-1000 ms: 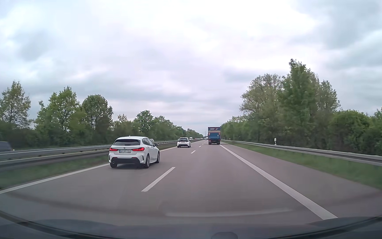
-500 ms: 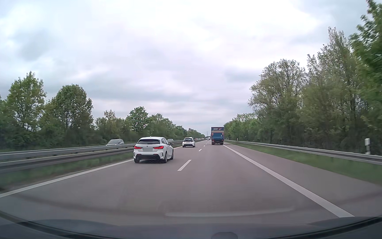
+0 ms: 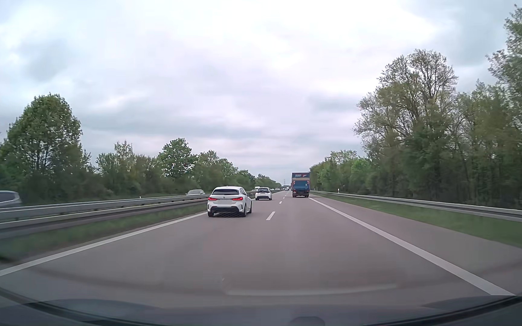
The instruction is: Follow the waypoints while adhering to traffic rules and regulations
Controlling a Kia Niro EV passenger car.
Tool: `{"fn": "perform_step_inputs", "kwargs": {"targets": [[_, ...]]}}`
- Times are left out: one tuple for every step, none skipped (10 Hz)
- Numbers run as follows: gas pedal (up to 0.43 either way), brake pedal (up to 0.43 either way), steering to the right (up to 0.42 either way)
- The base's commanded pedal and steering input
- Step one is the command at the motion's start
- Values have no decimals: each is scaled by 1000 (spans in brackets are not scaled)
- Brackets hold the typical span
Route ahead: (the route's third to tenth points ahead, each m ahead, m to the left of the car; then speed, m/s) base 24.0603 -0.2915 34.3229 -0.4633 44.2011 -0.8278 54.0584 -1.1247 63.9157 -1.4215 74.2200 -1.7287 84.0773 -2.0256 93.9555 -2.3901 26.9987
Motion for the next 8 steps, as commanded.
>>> {"fn": "perform_step_inputs", "kwargs": {"targets": [[220,0,-3],[209,0,-3],[209,0,-3],[209,0,-3],[189,0,-2],[177,0,-3],[157,0,-2],[118,0,-2]]}}
